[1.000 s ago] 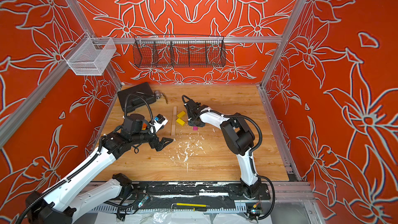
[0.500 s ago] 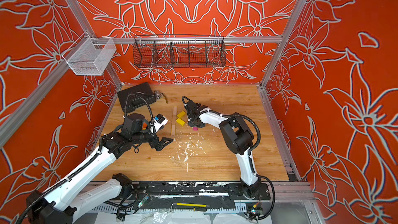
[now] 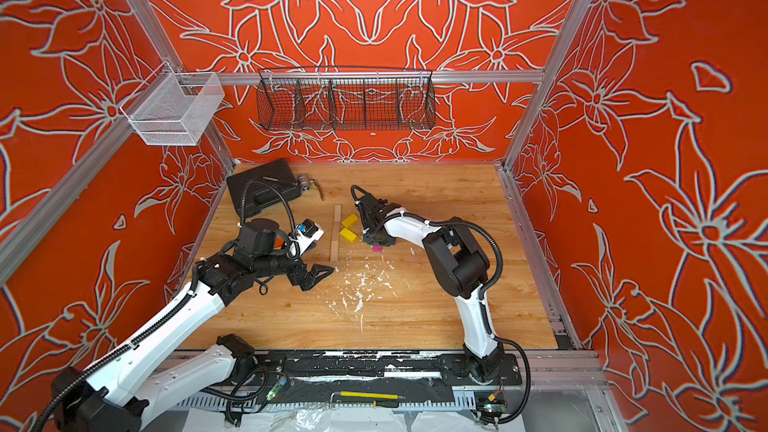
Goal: Assemble the letter k with building blocks
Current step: Assemble the building block at the center of the board.
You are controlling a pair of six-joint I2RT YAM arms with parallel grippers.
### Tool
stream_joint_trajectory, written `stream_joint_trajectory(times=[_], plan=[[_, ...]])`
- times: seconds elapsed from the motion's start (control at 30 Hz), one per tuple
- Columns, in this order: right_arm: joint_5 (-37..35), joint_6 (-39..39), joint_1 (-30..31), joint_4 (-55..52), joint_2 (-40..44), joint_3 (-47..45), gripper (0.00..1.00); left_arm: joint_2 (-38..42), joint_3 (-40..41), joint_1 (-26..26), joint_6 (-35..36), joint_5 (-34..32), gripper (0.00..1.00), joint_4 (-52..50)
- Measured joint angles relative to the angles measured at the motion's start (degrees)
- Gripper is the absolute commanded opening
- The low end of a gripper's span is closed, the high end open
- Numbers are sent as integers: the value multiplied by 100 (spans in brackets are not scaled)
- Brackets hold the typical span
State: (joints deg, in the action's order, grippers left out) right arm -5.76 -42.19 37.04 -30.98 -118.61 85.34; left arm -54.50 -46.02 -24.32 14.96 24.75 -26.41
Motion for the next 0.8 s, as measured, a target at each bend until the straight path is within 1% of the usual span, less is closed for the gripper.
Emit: stream_joint_trajectory(times=[0.8], plan=[[-4,22,0,13,-55,59,33,-52,-2,72,-24,31,98,0]])
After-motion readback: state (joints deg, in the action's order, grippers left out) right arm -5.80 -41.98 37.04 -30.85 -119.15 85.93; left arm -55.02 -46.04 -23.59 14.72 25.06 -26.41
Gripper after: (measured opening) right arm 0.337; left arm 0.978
